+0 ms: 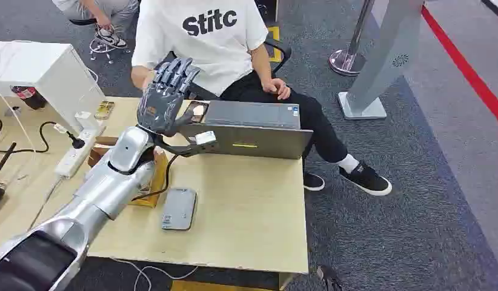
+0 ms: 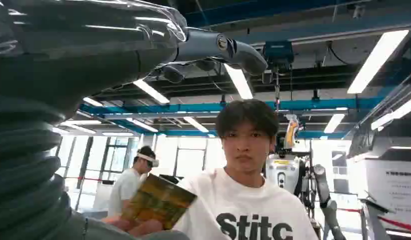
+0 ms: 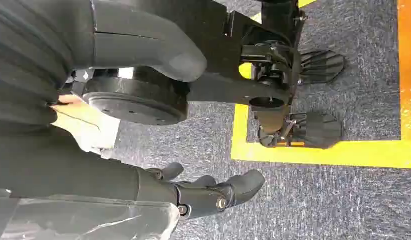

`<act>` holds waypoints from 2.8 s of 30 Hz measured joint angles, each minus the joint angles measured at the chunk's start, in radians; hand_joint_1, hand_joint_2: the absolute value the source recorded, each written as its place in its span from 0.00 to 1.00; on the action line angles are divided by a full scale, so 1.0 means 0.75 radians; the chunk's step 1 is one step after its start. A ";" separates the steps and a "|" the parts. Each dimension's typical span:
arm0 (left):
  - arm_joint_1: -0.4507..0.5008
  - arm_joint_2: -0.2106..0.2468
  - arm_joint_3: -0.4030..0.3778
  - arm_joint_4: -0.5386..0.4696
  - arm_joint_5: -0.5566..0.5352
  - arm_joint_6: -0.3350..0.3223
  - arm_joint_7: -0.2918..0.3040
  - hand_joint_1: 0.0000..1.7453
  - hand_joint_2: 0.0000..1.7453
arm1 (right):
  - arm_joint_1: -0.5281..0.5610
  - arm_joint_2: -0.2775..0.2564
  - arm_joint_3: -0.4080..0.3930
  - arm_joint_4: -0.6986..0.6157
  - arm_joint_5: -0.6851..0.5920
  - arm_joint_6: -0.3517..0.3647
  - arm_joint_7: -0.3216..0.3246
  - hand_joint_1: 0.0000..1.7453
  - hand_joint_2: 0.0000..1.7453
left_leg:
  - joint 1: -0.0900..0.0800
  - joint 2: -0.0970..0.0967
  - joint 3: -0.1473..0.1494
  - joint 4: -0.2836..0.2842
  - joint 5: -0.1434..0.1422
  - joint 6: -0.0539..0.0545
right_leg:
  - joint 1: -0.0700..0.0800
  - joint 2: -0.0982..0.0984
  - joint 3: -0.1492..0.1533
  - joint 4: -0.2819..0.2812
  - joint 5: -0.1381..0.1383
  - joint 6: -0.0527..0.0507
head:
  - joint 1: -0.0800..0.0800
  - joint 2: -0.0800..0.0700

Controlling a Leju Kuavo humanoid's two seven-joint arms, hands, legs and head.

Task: Pass the card to the sensor for recognition and then transmit it.

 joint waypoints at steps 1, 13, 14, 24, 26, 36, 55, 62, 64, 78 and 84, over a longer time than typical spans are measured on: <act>0.001 0.002 0.000 0.004 0.010 0.024 -0.008 0.00 1.00 | 0.000 0.000 0.003 0.000 -0.004 0.000 0.000 0.00 1.00 | 0.000 0.000 0.000 0.000 0.000 0.000 | 0.000 0.000 0.000 0.000 0.000 0.000 | 0.000 0.000; 0.014 0.010 0.039 0.041 0.076 0.154 -0.062 0.00 1.00 | 0.003 -0.001 0.040 0.000 -0.034 -0.006 -0.001 0.00 1.00 | 0.000 0.000 -0.002 0.000 0.000 0.000 | 0.000 0.000 -0.002 0.000 0.000 0.000 | 0.000 0.000; 0.014 0.010 0.041 0.043 0.076 0.154 -0.065 0.00 1.00 | 0.003 -0.001 0.042 0.000 -0.035 -0.006 -0.001 0.00 1.00 | 0.000 0.000 -0.002 0.000 0.000 0.000 | 0.000 0.000 -0.002 0.000 0.000 0.000 | 0.001 0.000; 0.038 0.005 0.131 0.046 0.051 0.157 -0.120 1.00 1.00 | 0.004 -0.001 0.067 0.000 -0.060 -0.008 -0.001 0.00 1.00 | 0.000 0.000 -0.003 0.000 0.000 0.000 | 0.000 0.000 -0.003 0.000 0.000 0.000 | 0.000 0.000; 0.048 -0.001 0.156 0.043 0.032 0.157 -0.142 1.00 1.00 | 0.004 -0.001 0.072 0.000 -0.068 -0.008 -0.001 0.00 1.00 | 0.000 0.000 -0.003 0.000 0.000 0.000 | 0.000 0.000 -0.003 0.000 0.000 0.000 | 0.000 0.000; 0.154 -0.027 0.263 -0.095 0.238 0.068 -0.359 1.00 1.00 | 0.016 -0.002 0.106 -0.006 -0.141 -0.009 -0.006 0.00 1.00 | 0.000 0.000 -0.003 -0.001 0.000 0.000 | 0.000 0.000 -0.004 -0.001 0.000 0.000 | 0.000 0.000; 0.723 0.347 -0.004 -0.893 0.593 -0.743 -0.533 1.00 1.00 | 0.101 -0.042 0.178 -0.048 -0.305 0.022 -0.043 0.00 1.00 | 0.000 0.003 -0.004 -0.003 -0.003 -0.002 | 0.000 0.003 -0.006 -0.001 -0.002 0.000 | 0.001 0.000; 0.722 0.430 -0.004 -0.843 0.256 -0.610 -0.309 1.00 1.00 | 0.106 -0.048 0.223 -0.052 -0.347 0.023 -0.024 0.00 1.00 | 0.000 0.002 -0.004 -0.003 -0.002 -0.003 | 0.000 0.003 -0.006 0.000 -0.002 0.000 | 0.002 0.000; 0.718 0.433 -0.004 -0.827 0.233 -0.598 -0.295 1.00 1.00 | 0.107 -0.048 0.232 -0.053 -0.349 0.022 -0.023 0.00 1.00 | 0.000 0.003 -0.004 -0.003 -0.002 -0.003 | 0.000 0.003 -0.006 -0.001 -0.002 0.000 | 0.001 0.000; 0.615 0.341 -0.022 -0.442 0.054 -0.434 -0.161 1.00 1.00 | 0.102 -0.047 0.324 -0.060 -0.379 0.018 0.009 0.00 1.00 | 0.000 0.002 -0.004 -0.003 -0.002 -0.003 | 0.000 0.003 -0.006 -0.001 -0.002 0.000 | 0.001 0.000; 0.598 0.277 -0.025 -0.307 0.071 -0.439 -0.182 1.00 1.00 | 0.100 -0.047 0.361 -0.061 -0.390 0.016 0.022 0.00 1.00 | 0.000 0.002 -0.004 -0.003 -0.002 -0.003 | 0.000 0.002 -0.005 -0.001 -0.002 0.000 | 0.001 0.000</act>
